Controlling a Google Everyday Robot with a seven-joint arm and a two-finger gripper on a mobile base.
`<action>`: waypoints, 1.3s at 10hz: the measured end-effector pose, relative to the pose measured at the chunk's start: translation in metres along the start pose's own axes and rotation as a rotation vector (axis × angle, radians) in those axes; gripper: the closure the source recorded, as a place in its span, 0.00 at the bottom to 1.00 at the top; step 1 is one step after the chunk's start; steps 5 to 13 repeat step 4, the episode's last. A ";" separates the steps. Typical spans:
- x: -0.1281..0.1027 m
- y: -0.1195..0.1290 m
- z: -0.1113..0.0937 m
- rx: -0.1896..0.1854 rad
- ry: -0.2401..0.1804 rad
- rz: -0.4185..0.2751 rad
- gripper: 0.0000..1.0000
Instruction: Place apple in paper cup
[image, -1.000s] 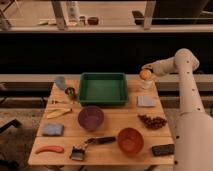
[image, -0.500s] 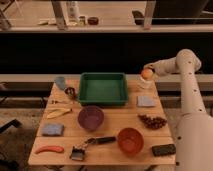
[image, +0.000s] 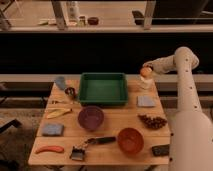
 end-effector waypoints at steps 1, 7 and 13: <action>0.002 -0.002 -0.001 0.003 0.022 0.014 0.78; 0.007 0.000 -0.006 0.008 0.065 0.045 0.47; 0.007 0.000 -0.006 0.008 0.065 0.045 0.47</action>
